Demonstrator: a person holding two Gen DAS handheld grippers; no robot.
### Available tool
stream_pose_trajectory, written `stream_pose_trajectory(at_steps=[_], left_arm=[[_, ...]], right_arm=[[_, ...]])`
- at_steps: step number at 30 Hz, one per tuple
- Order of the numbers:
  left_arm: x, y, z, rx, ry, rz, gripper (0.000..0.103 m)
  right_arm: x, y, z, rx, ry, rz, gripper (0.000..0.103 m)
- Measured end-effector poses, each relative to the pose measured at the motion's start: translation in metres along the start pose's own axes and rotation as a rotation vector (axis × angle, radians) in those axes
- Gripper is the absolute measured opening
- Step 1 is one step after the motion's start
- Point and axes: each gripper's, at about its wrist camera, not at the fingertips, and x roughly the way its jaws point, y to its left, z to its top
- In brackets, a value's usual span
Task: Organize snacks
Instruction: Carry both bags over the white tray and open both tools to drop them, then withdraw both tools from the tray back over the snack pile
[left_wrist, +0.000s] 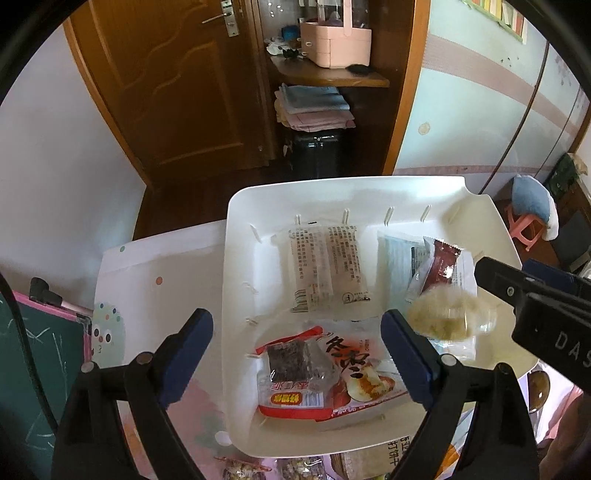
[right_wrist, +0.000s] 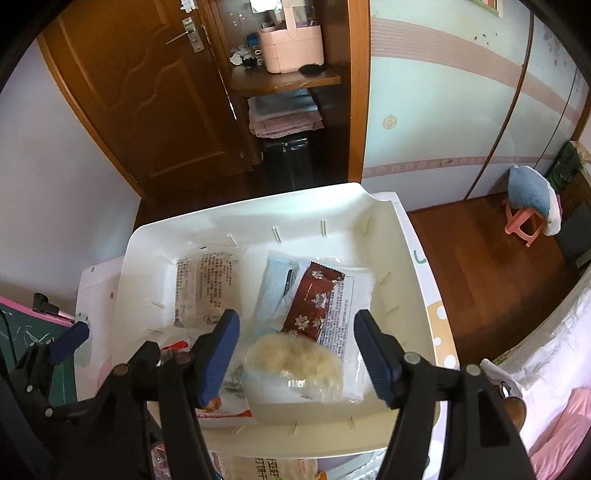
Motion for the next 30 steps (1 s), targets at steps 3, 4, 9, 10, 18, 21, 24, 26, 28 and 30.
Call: stream_pose_trajectory(at_steps=[3,4,9,10,18,21,24,26,28,30], left_arm=[[-0.006,0.002,-0.002,-0.007,-0.006,0.0,0.092],[-0.008,0.002,-0.002,-0.01,-0.008,-0.002,0.092],[-0.019,0.003,-0.006,-0.014,-0.015,0.002,0.092],[-0.022,0.004,-0.007,-0.015,-0.016,0.002,0.092],[-0.051,0.009,-0.017,-0.035,-0.044,0.001,0.092],[-0.063,0.011,-0.022,-0.04,-0.058,0.005,0.092],[-0.077,0.014,-0.03,-0.052,-0.071,0.004,0.092],[-0.083,0.015,-0.034,-0.059,-0.076,0.002,0.092],[-0.091,0.015,-0.039,-0.064,-0.083,0.002,0.092],[-0.1,0.016,-0.044,-0.067,-0.092,0.004,0.092]], right_arm=[[-0.005,0.002,-0.002,-0.003,-0.005,0.005,0.065],[-0.007,0.003,-0.003,-0.005,-0.006,0.007,0.065],[-0.018,0.005,-0.006,-0.011,-0.013,0.006,0.065],[-0.019,0.005,-0.007,-0.012,-0.014,0.007,0.065],[-0.043,0.009,-0.016,-0.034,-0.032,0.016,0.065],[-0.054,0.01,-0.021,-0.046,-0.043,0.021,0.065],[-0.065,0.013,-0.026,-0.058,-0.052,0.024,0.065],[-0.074,0.014,-0.031,-0.065,-0.06,0.029,0.065],[-0.081,0.014,-0.036,-0.071,-0.067,0.031,0.065],[-0.089,0.015,-0.041,-0.078,-0.077,0.035,0.065]])
